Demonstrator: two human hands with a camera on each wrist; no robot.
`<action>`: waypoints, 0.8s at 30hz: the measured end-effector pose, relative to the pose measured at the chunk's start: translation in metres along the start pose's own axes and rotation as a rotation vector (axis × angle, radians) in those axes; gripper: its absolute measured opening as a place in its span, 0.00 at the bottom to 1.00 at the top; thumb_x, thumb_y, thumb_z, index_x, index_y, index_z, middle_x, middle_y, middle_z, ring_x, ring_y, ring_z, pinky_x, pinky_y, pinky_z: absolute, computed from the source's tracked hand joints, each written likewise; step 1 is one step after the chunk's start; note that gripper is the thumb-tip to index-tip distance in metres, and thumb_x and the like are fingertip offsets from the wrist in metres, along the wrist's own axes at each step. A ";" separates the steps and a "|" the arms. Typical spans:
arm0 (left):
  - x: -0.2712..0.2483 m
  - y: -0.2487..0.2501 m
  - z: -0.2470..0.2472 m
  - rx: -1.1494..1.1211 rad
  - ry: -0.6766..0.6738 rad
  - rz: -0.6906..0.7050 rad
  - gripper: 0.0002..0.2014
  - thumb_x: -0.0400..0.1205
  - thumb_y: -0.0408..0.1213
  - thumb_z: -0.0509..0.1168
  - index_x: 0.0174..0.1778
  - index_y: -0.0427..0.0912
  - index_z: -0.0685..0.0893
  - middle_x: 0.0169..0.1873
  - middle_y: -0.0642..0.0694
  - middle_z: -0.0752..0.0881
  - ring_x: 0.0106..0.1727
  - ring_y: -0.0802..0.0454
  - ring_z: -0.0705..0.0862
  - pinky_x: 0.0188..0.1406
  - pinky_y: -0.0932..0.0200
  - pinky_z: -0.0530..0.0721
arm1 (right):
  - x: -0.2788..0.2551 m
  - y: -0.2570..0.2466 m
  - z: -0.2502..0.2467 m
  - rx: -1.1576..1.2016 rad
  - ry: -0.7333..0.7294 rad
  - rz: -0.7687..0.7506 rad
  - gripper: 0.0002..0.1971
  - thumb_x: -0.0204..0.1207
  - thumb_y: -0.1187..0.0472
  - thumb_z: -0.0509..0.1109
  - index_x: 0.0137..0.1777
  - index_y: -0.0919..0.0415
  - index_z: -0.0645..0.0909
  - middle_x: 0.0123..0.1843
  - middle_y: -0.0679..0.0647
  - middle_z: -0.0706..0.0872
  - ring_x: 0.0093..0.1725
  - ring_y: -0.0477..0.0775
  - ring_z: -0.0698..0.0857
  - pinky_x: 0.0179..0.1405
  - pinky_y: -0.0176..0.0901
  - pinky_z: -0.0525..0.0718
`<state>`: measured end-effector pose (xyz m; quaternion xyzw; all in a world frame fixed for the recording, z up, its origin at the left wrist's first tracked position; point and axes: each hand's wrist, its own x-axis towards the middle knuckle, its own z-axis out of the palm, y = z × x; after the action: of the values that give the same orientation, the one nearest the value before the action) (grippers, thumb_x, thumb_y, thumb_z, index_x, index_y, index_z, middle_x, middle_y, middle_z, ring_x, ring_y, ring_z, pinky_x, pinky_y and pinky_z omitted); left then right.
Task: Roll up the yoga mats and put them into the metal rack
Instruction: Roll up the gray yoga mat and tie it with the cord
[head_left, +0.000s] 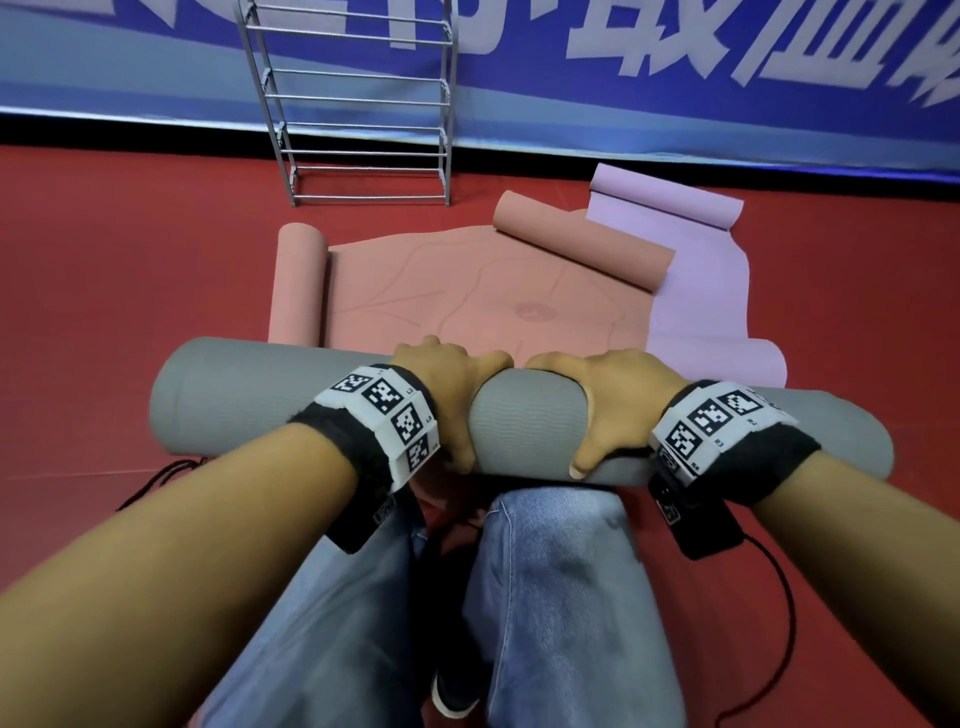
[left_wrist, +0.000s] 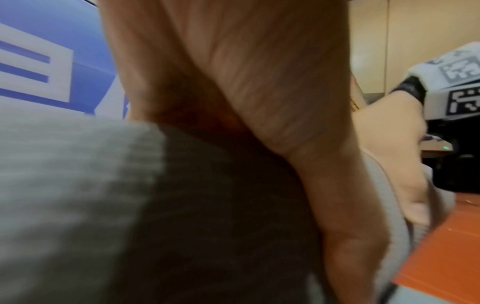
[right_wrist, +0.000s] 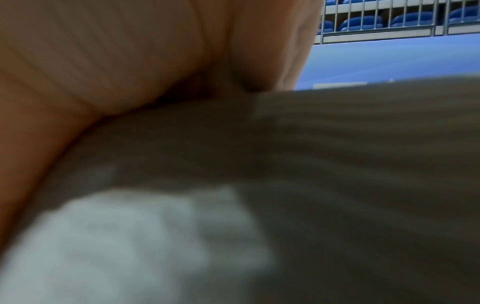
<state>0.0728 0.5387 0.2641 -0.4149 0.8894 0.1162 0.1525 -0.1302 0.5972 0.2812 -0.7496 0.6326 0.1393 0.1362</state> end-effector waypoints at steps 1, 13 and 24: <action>0.001 -0.004 -0.002 -0.036 -0.038 -0.006 0.48 0.49 0.57 0.82 0.65 0.65 0.66 0.46 0.53 0.83 0.52 0.47 0.79 0.52 0.46 0.83 | 0.004 -0.001 0.000 0.034 -0.030 -0.011 0.58 0.45 0.38 0.85 0.77 0.28 0.56 0.55 0.44 0.87 0.55 0.53 0.84 0.56 0.45 0.81; 0.026 -0.027 0.005 -0.419 -0.253 0.008 0.52 0.46 0.49 0.87 0.65 0.71 0.69 0.51 0.62 0.86 0.58 0.57 0.84 0.56 0.57 0.82 | 0.021 -0.023 0.037 0.017 0.058 -0.008 0.68 0.46 0.32 0.83 0.84 0.44 0.47 0.74 0.50 0.72 0.71 0.57 0.74 0.71 0.62 0.71; -0.001 -0.004 0.027 0.041 0.053 -0.090 0.67 0.51 0.64 0.81 0.82 0.62 0.47 0.76 0.44 0.67 0.78 0.39 0.64 0.73 0.21 0.57 | 0.039 -0.017 0.032 0.111 0.045 -0.026 0.64 0.47 0.35 0.84 0.83 0.43 0.54 0.69 0.51 0.75 0.68 0.57 0.74 0.68 0.59 0.72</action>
<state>0.0814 0.5453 0.2392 -0.4543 0.8757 0.0799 0.1428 -0.1085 0.5767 0.2378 -0.7521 0.6323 0.0855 0.1650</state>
